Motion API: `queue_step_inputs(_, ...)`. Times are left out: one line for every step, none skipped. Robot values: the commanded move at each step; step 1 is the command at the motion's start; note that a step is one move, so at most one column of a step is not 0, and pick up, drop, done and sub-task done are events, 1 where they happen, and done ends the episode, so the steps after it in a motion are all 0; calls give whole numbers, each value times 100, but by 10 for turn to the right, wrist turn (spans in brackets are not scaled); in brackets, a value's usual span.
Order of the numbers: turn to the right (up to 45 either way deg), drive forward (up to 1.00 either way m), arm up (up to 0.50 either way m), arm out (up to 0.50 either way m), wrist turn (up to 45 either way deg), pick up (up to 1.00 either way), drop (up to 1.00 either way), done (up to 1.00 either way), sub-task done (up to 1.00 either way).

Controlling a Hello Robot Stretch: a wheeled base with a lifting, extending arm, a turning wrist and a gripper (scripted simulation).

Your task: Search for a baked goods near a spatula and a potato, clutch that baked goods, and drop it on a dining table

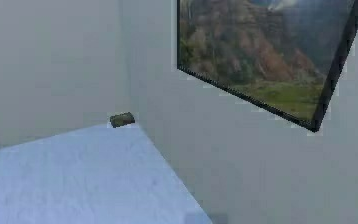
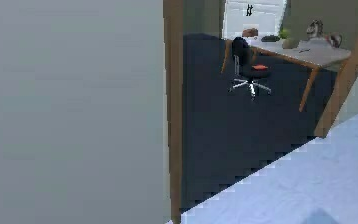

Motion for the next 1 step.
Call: queue_step_inputs(450, 0, 0, 0, 0, 0, 0, 0, 0)
